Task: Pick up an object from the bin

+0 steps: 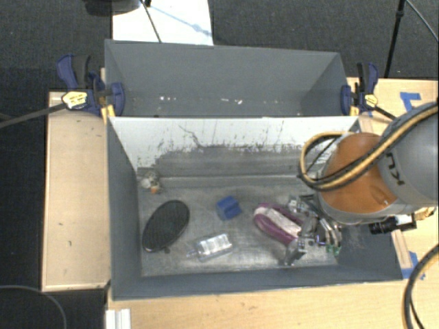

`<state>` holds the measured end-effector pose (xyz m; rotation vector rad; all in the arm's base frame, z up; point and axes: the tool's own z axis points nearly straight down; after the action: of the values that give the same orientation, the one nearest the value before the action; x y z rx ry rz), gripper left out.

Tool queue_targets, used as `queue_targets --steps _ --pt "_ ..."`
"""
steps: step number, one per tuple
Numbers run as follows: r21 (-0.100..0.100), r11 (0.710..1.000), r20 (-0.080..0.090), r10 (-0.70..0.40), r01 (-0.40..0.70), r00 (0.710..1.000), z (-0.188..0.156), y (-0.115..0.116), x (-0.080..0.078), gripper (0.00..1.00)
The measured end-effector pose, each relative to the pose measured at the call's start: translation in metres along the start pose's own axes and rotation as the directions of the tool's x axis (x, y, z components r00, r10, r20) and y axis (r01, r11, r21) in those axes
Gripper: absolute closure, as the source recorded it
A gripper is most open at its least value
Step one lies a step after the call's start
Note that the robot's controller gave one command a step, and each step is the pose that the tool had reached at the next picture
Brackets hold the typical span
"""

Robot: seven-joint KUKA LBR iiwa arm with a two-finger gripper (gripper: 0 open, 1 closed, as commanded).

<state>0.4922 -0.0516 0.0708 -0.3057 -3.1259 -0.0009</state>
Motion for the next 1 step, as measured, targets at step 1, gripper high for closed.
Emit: queue_targets --steps 1 --pt "0.0 1.0 0.003 -0.004 0.004 1.0 0.0 -0.0035 -0.0125 0.0"
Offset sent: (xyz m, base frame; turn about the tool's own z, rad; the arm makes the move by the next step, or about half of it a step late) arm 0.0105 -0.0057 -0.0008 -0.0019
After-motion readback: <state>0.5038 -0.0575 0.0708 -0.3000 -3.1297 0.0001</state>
